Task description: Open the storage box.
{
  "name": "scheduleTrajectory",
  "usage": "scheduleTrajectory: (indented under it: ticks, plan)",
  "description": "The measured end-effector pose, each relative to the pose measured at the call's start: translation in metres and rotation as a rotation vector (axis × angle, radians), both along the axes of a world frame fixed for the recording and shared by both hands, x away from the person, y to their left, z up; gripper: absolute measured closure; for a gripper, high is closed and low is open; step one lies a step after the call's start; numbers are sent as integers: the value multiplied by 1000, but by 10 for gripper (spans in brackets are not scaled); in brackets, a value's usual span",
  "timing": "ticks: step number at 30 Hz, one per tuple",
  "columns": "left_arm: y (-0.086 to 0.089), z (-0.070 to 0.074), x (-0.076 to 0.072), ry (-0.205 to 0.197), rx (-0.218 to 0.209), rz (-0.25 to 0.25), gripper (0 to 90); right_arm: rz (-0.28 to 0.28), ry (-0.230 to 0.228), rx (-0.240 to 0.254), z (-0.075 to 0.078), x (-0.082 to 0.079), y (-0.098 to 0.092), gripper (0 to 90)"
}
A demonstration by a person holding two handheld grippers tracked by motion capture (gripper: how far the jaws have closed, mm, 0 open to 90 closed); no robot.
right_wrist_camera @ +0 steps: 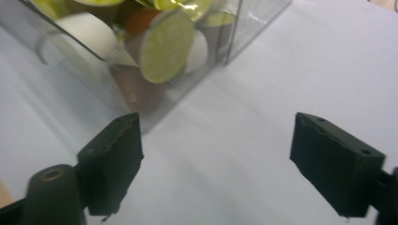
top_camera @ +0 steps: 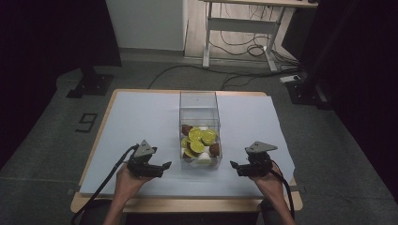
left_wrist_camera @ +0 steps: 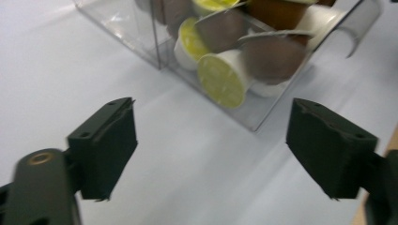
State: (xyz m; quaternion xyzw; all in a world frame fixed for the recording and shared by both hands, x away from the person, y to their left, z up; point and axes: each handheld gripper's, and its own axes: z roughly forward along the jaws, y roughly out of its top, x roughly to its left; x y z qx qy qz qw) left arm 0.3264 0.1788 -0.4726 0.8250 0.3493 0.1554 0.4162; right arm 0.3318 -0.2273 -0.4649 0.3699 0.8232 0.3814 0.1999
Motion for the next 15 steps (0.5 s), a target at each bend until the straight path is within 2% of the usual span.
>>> scheduleTrajectory:
  ticks: [5,15]
  plan:
    - [4,-8,4,7,33,30,128,-19,3,1,-9,4,-6,135]
    - [6,-21,9,39,67,44,6,-54,27,9,-22,10,-7,49]
